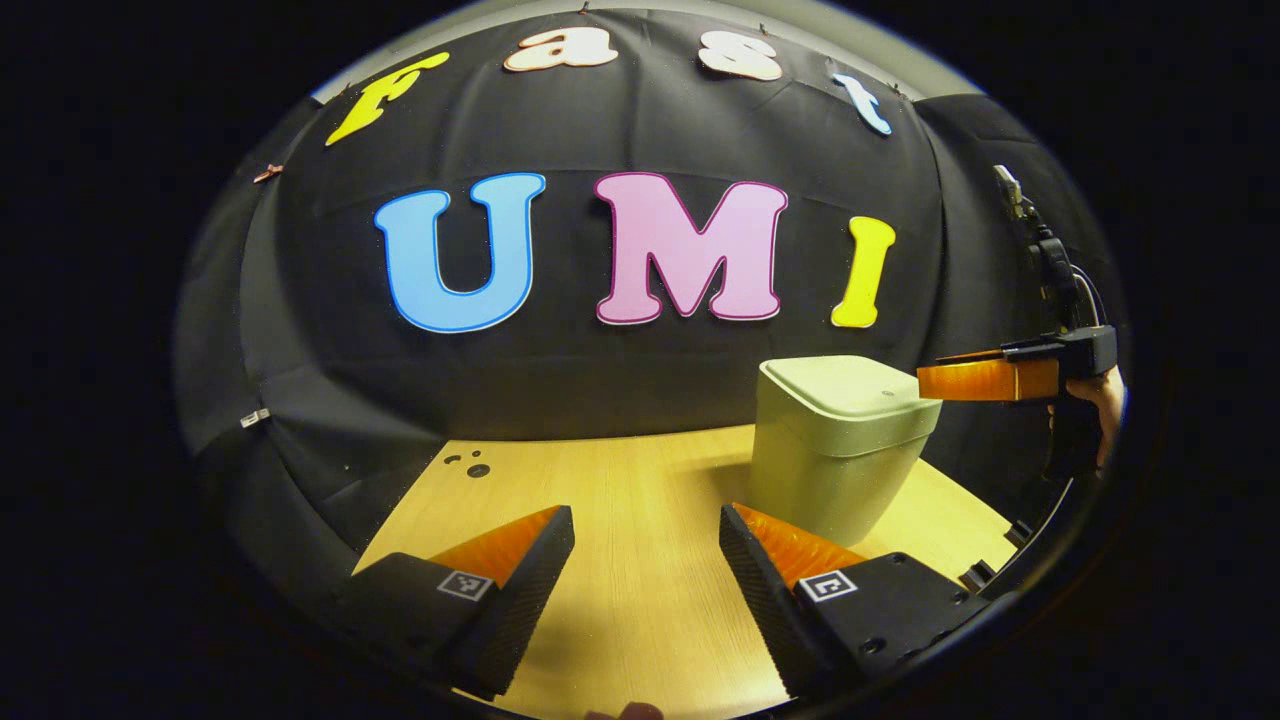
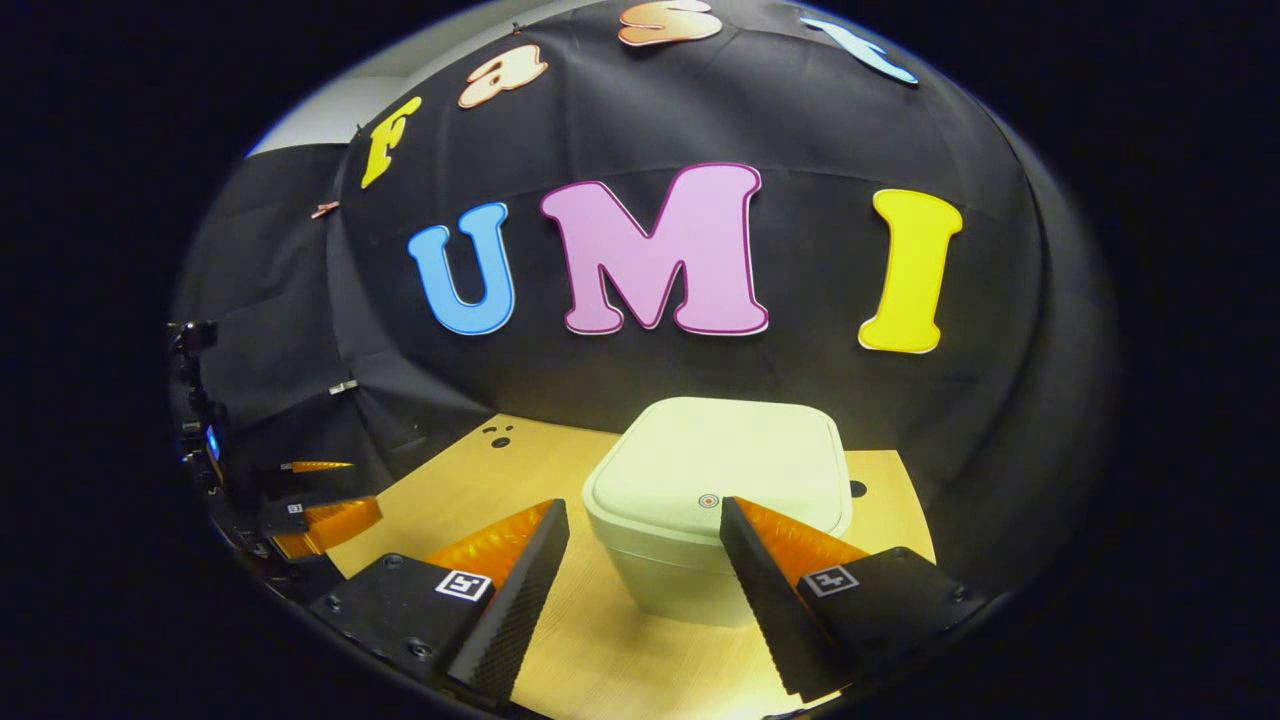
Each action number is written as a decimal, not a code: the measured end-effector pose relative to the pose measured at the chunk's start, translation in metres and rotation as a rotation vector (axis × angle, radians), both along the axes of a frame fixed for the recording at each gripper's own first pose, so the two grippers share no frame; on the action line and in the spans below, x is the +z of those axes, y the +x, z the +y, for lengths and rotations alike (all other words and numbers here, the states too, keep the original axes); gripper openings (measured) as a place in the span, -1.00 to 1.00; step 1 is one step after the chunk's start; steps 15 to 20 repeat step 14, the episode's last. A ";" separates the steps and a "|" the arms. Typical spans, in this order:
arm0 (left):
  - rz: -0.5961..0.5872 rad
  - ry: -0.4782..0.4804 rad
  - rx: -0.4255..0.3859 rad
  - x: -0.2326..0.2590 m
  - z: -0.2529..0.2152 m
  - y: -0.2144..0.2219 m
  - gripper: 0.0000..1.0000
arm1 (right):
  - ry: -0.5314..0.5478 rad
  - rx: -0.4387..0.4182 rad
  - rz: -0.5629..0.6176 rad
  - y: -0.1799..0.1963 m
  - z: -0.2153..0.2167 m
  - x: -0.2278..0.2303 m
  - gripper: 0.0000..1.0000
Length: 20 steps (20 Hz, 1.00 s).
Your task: Press the lid of the desktop garbage bin to open it, pick up the crumpled paper on the desktop and throw it into the bin, then pick up the pop can on the desktop and drop it into the bin, and finally close the garbage bin lid.
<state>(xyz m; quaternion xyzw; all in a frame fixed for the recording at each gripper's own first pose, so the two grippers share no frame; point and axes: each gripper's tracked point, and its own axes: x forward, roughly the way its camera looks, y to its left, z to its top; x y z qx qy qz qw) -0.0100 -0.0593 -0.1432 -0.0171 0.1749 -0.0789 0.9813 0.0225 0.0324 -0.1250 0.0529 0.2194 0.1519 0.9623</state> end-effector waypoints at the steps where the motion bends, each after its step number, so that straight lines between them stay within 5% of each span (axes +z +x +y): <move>1: -0.002 -0.001 -0.006 0.001 -0.003 0.000 0.90 | -0.006 0.009 -0.003 -0.005 0.002 0.000 0.93; 20: -0.019 0.003 -0.037 0.008 -0.020 0.007 0.90 | 0.021 0.063 0.036 -0.053 0.032 -0.014 0.92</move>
